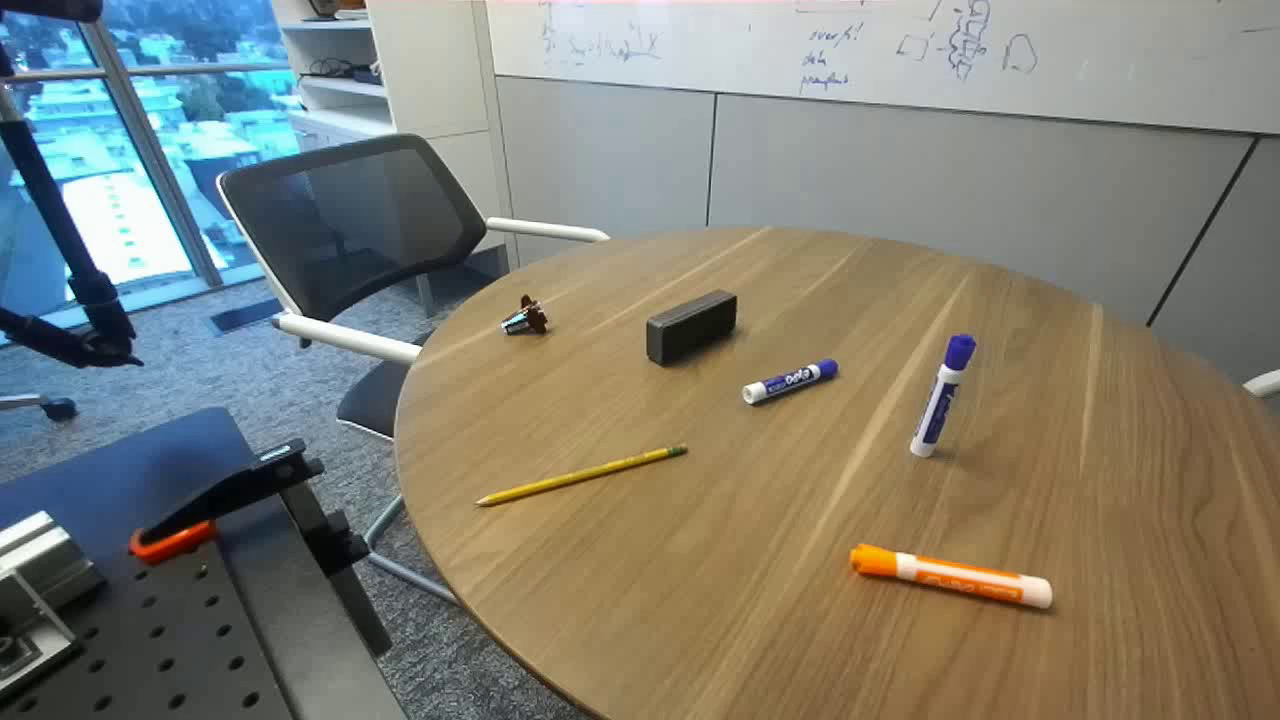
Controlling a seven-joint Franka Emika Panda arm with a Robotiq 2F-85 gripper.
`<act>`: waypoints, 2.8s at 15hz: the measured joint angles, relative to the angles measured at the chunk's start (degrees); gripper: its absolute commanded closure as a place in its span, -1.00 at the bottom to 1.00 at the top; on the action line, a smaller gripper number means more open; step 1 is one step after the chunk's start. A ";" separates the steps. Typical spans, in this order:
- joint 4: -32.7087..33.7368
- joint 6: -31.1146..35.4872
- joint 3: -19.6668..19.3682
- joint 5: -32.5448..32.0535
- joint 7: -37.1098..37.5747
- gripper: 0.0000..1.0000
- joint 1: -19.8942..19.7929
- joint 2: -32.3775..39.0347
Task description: Move the black block to the left
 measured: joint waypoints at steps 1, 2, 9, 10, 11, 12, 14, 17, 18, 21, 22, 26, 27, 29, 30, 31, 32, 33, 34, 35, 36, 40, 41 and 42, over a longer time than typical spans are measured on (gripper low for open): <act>-0.31 -0.06 0.00 0.00 0.00 -1.00 0.00 0.09; -0.58 -0.06 0.00 0.00 0.00 -1.00 0.00 0.19; -0.40 -0.02 0.12 0.00 0.38 -1.00 -0.05 0.70; 0.30 0.34 0.52 0.00 1.13 -1.00 -0.13 1.87; 1.36 1.67 1.19 0.03 2.02 -1.00 -0.17 4.02; 2.67 3.64 2.04 0.06 3.04 -1.00 -0.19 6.99; 5.67 7.20 4.01 0.36 4.53 -1.00 -0.70 13.68; 11.02 11.63 7.32 -0.01 6.65 -1.00 -2.83 23.99; 13.07 12.92 8.39 -0.27 7.22 -1.00 -3.77 27.59; 20.05 14.74 10.23 -0.30 8.87 -1.00 -5.65 38.37; 22.65 14.74 10.60 -0.35 9.66 -1.00 -6.06 41.95; 33.57 14.74 10.49 -4.97 16.51 -1.00 -5.62 56.42; 36.56 14.74 8.78 -6.34 18.41 -1.00 -3.73 60.17; 42.65 15.00 5.10 -7.71 20.35 -1.00 0.26 67.32; 45.94 15.32 3.23 -7.79 20.78 -1.00 2.30 70.94; 49.19 15.34 1.45 -7.79 21.06 -1.00 4.20 74.39; 52.44 15.34 -0.21 -7.78 21.25 -1.00 5.91 77.74; 55.79 15.33 -1.73 -7.49 21.31 -1.00 7.43 81.19; 58.83 15.32 -2.95 -7.24 21.33 -1.00 8.59 84.28; 62.04 15.33 -4.13 -6.92 21.36 -1.00 9.65 87.54; 65.14 15.33 -5.14 -6.39 21.36 -1.00 10.51 90.63; 77.04 15.31 -8.33 -4.54 21.41 -1.00 12.82 102.17; 79.84 15.29 -8.88 -3.94 21.41 -1.00 13.10 104.81; 82.56 15.23 -9.34 -3.38 21.41 -1.00 13.29 107.34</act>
